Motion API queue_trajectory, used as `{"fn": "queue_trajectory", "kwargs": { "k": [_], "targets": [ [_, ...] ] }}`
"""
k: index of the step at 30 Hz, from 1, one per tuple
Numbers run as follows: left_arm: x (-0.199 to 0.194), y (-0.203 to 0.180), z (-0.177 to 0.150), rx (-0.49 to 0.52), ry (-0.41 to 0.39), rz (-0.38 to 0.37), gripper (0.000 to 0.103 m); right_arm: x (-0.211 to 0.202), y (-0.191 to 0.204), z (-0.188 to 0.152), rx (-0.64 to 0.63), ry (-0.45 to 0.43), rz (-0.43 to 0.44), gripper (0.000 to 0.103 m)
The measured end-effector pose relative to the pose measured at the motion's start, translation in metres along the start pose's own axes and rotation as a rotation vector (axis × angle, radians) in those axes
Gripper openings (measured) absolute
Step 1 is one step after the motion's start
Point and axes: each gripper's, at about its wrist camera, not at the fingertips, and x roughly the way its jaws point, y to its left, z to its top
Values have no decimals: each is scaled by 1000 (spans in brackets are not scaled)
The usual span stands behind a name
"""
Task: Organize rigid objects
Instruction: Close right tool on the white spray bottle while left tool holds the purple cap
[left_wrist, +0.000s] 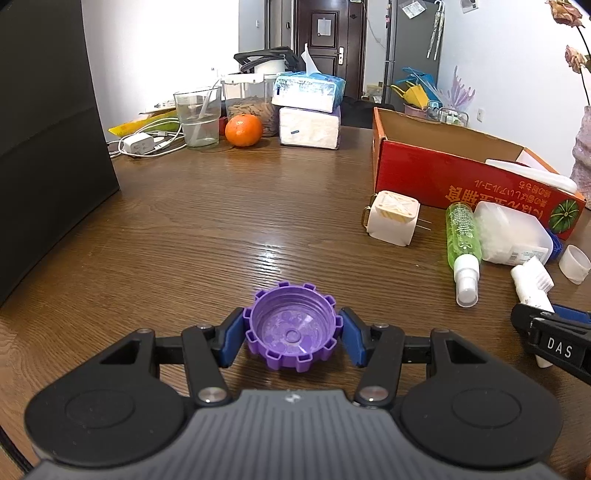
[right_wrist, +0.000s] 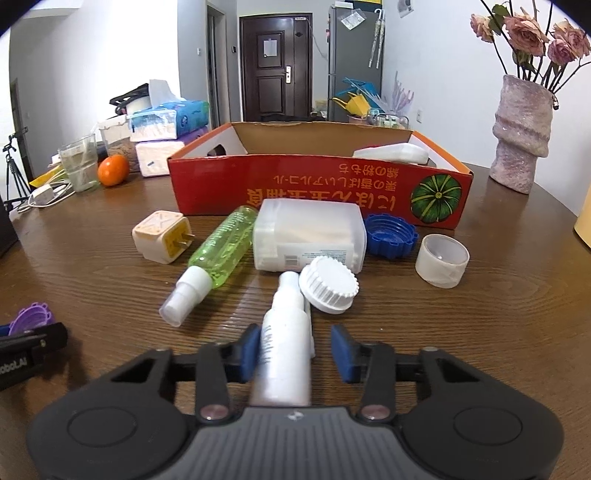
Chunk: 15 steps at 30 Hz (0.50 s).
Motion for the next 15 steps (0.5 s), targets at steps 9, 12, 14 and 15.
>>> {"fn": "queue_trajectory", "kwargs": {
  "k": [9, 12, 14, 15],
  "targets": [
    [0, -3, -1, 3, 0, 0, 56, -3, 0, -2, -18, -9, 12, 29],
    [-2, -7, -1, 6, -3, -2, 56, -5, -1, -2, -17, -18, 23, 27],
    [-2, -8, -2, 7, -4, -2, 56, -8, -2, -2, -14, -25, 35, 27],
    [-2, -9, -2, 7, -4, -3, 56, -8, -2, -2, -15, -25, 42, 27]
  ]
}}
